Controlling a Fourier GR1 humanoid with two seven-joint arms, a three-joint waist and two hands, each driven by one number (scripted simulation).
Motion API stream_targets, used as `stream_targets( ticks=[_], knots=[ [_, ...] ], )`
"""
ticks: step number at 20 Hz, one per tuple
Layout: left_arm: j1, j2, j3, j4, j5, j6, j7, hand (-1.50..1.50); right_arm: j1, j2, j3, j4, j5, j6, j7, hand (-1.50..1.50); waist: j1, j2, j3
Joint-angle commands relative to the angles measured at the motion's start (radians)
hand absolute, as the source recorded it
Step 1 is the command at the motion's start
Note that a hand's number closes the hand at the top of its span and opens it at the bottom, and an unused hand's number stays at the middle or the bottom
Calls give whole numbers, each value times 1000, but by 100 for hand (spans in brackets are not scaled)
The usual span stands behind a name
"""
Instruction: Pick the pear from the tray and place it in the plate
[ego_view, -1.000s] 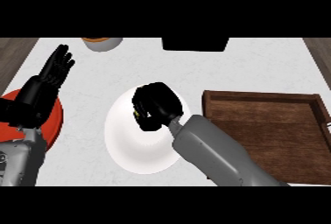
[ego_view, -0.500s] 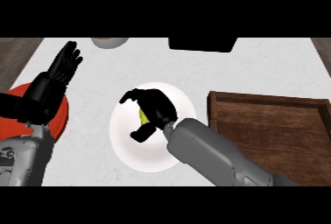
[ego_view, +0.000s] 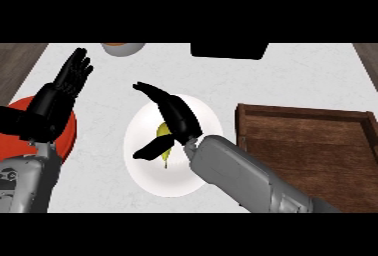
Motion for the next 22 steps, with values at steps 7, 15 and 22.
stream_targets(
  ticks=[7,15,22],
  knots=[
    [65,-5,21,-28,-15,15,-16,0,-10,-58,-289,109,-141,177,-170,-150,-55,-11,0],
    [60,33,59,-50,24,-32,12,0,76,-252,-422,174,-176,446,-346,-150,-60,-12,0],
    [11,-16,14,-65,-17,16,73,0,52,-327,-502,334,-116,606,-477,-150,-52,-9,0]
  ],
)
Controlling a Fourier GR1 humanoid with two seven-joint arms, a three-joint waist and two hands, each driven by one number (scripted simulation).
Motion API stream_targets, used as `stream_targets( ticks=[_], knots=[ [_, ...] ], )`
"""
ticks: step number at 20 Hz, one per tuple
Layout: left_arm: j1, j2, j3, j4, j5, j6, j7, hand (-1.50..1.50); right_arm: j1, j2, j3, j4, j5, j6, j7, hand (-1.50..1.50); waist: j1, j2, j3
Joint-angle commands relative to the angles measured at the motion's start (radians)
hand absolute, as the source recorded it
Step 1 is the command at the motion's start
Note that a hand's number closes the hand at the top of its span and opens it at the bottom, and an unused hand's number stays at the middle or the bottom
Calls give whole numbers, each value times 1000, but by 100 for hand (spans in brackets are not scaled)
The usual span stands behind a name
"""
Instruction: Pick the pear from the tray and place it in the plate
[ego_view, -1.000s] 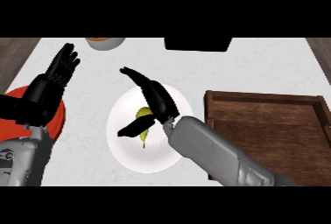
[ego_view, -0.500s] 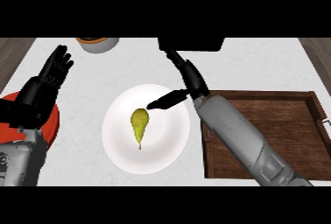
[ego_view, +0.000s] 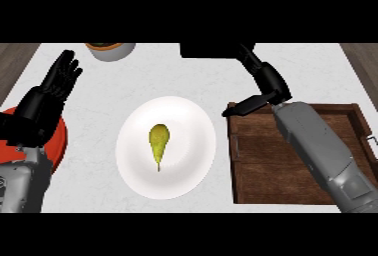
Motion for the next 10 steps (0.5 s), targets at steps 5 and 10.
stream_targets(
  ticks=[5,10],
  knots=[
    [-10,-19,-14,6,-25,10,11,0,-11,-115,-93,157,61,191,-148,-150,3,2,0],
    [0,1,15,48,2,-37,-44,0,-84,-108,-128,274,135,145,-215,-150,11,5,0]
  ],
)
